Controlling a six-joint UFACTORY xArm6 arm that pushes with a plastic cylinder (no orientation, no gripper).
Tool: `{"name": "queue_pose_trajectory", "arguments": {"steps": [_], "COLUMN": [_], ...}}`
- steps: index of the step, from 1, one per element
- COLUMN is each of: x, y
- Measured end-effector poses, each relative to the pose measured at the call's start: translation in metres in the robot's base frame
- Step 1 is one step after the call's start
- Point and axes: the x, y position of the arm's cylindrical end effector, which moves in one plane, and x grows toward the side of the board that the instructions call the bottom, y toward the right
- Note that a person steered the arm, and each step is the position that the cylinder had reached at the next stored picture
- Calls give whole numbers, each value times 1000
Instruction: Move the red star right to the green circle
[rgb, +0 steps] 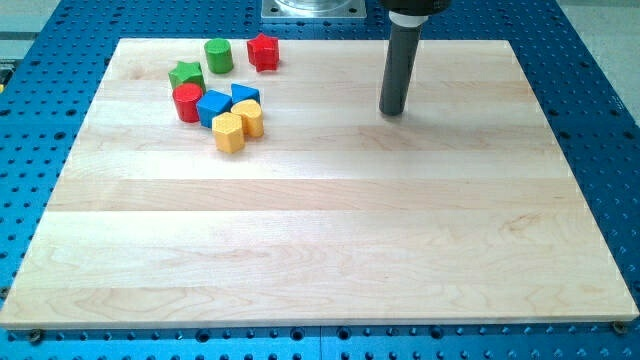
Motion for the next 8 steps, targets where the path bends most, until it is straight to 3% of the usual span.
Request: {"name": "queue_pose_trajectory", "arguments": {"steps": [4, 5, 6, 7, 8], "x": [14, 9, -10, -28, -83], "y": [-4, 17, 94, 96, 32]}}
